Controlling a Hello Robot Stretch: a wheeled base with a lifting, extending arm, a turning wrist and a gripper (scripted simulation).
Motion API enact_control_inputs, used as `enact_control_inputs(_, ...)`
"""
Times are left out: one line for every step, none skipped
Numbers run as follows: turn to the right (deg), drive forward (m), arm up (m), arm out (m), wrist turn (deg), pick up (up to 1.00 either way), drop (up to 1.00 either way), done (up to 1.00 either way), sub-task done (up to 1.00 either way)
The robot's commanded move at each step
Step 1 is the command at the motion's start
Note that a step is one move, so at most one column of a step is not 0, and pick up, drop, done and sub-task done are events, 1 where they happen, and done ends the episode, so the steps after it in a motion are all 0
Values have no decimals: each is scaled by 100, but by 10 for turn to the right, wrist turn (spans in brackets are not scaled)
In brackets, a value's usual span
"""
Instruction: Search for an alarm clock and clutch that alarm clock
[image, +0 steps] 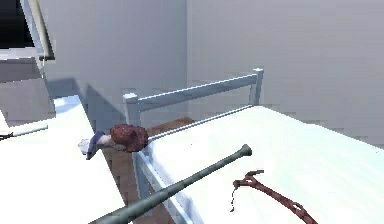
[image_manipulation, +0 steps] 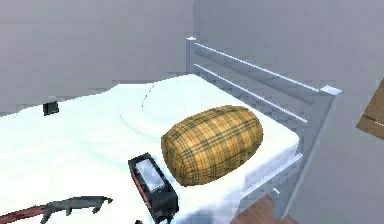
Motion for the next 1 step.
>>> enact_control_inputs(0,0,10,0,0,0,0,0,0)
